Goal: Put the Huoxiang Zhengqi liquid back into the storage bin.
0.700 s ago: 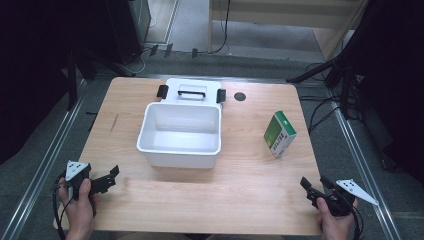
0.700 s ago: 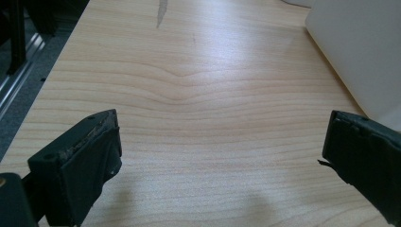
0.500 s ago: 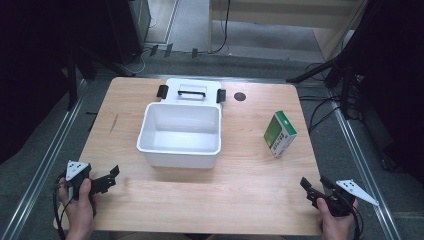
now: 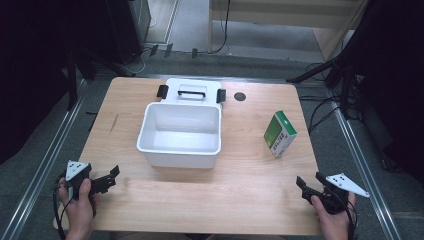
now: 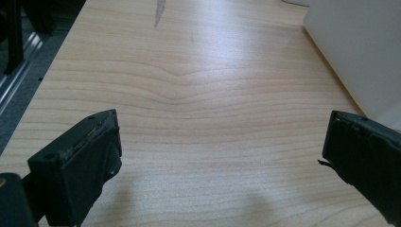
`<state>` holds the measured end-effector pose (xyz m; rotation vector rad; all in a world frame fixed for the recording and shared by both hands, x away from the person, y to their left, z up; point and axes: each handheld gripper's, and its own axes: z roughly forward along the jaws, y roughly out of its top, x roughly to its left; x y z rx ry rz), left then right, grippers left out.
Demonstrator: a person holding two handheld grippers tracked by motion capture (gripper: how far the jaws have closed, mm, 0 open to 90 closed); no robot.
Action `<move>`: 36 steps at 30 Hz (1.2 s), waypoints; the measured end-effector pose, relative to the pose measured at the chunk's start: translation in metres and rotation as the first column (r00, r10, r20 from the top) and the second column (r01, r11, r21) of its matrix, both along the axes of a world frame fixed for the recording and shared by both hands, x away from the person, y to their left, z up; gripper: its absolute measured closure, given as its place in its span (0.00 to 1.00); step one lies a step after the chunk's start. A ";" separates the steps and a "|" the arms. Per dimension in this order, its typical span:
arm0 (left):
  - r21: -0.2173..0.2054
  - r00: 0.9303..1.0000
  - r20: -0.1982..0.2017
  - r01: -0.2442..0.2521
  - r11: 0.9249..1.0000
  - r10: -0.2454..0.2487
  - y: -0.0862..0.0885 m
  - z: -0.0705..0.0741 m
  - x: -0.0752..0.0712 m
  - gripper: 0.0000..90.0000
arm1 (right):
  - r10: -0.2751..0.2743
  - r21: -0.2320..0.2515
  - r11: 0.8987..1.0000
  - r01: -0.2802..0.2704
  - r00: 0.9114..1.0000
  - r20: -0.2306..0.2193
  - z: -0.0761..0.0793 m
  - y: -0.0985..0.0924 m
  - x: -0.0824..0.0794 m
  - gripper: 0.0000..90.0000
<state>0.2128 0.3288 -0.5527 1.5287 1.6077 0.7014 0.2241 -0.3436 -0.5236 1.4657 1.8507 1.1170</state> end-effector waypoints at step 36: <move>-0.010 1.000 0.002 0.001 1.000 -0.001 0.000 0.000 0.000 0.00 | 0.081 -0.226 0.952 -0.204 0.885 -0.458 0.037 0.029 0.059 0.27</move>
